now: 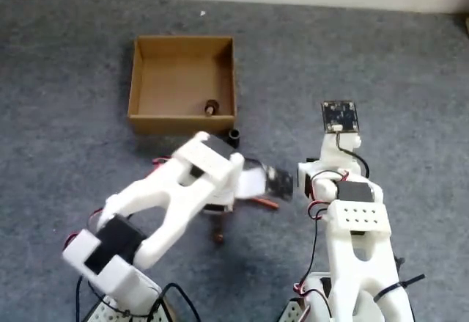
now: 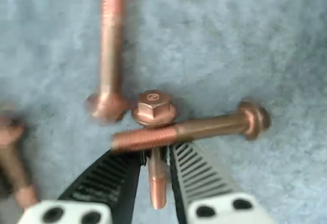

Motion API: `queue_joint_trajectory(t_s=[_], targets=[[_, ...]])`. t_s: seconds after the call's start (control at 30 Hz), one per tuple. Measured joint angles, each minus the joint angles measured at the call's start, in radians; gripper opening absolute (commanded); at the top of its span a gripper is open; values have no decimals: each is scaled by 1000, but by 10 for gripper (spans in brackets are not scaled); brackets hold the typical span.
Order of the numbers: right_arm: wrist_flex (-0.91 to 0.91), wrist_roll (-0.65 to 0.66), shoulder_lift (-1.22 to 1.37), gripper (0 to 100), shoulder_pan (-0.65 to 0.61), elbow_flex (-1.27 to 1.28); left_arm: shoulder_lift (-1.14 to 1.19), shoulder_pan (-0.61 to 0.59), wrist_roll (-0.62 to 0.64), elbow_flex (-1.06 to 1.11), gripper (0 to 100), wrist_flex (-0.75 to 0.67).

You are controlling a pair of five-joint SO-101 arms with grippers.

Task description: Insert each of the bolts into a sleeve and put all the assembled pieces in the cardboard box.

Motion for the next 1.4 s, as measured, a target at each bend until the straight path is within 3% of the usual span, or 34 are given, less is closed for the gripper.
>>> queue_joint_trajectory(t_s=[0.4, 0.6, 0.77, 1.17, 1.4], targets=[[0, 0, 0, 4, 0, 0, -394, -173, 170, 91, 7, 8], [0, -3, -9, 4, 0, 0, -563, -250, 374, 117, 7, 8], [46, -138, -44, 4, 0, -9, -680, -308, 520, 117, 8, 8], [83, -192, -413, 4, -133, 23, -1019, -331, 876, 204, 5, 71], [3, -192, -535, 4, -241, 147, -1289, -331, 1076, 404, 5, -135]])
